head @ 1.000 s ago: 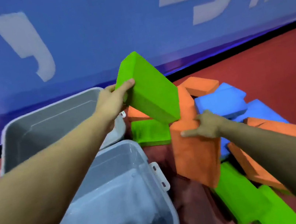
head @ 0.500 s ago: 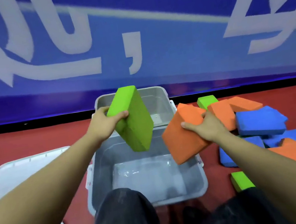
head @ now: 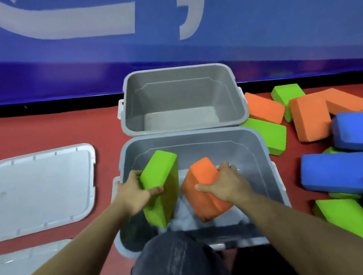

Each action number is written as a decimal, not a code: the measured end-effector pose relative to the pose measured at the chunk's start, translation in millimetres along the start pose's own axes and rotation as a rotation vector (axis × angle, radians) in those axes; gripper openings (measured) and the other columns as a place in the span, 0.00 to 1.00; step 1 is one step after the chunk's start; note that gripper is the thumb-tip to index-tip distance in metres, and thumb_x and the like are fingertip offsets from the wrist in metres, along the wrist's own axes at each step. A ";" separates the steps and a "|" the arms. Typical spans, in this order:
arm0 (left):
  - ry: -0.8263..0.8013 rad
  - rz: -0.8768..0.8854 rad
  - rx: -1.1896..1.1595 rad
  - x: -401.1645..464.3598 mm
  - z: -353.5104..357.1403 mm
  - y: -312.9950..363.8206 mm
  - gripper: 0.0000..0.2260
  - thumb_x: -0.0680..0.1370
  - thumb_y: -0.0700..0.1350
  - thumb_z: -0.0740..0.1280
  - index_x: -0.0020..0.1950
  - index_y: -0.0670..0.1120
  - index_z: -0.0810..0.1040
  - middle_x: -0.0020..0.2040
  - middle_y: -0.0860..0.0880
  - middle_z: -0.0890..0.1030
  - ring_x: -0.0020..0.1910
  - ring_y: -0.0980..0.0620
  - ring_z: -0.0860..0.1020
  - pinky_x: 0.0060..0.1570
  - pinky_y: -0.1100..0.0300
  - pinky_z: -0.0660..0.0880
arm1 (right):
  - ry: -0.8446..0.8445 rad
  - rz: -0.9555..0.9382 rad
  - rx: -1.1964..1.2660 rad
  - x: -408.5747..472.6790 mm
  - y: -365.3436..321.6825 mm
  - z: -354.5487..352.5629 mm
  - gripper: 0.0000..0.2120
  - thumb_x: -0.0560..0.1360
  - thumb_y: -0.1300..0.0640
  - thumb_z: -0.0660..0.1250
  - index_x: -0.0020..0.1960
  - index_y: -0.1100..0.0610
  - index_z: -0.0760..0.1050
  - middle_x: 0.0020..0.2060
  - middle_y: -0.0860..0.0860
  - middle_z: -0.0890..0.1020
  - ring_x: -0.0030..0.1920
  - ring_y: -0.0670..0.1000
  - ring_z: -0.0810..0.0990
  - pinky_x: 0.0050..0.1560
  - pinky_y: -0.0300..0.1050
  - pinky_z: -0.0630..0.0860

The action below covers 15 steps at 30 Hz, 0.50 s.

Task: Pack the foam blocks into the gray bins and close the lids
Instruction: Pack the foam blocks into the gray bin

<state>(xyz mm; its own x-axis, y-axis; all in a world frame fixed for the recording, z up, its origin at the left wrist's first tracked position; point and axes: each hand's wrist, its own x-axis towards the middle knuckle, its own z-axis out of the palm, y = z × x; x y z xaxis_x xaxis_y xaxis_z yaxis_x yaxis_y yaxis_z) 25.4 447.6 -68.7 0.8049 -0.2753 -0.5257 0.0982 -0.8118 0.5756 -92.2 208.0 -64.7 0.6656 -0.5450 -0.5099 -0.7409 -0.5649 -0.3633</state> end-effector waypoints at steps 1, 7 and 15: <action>-0.026 -0.012 0.028 5.2 7.2 -7.1 0.45 0.60 0.70 0.75 0.71 0.51 0.67 0.64 0.44 0.79 0.66 0.41 0.73 0.66 0.47 0.71 | -0.019 0.007 -0.012 4.2 0.4 8.6 0.48 0.61 0.29 0.76 0.69 0.58 0.66 0.66 0.57 0.73 0.66 0.61 0.75 0.63 0.53 0.74; -0.194 -0.105 0.226 23.7 39.5 -33.9 0.40 0.68 0.62 0.77 0.71 0.45 0.65 0.66 0.41 0.77 0.65 0.40 0.75 0.63 0.50 0.73 | -0.170 0.041 -0.067 22.3 4.8 43.8 0.41 0.68 0.33 0.73 0.69 0.57 0.65 0.67 0.56 0.73 0.68 0.60 0.74 0.64 0.53 0.74; -0.170 -0.084 0.342 31.1 31.1 -8.3 0.41 0.72 0.64 0.72 0.75 0.41 0.65 0.71 0.40 0.74 0.69 0.41 0.74 0.67 0.51 0.71 | -0.242 0.017 -0.024 24.5 17.3 29.3 0.32 0.76 0.39 0.69 0.72 0.56 0.66 0.68 0.55 0.76 0.66 0.57 0.76 0.64 0.49 0.74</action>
<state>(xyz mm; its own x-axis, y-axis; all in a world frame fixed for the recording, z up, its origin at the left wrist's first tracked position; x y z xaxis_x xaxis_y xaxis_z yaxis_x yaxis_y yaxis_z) 31.4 429.7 -109.3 0.6913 -0.2581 -0.6749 -0.0640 -0.9522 0.2986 -91.3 203.1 -106.3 0.6096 -0.3919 -0.6891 -0.7476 -0.5732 -0.3355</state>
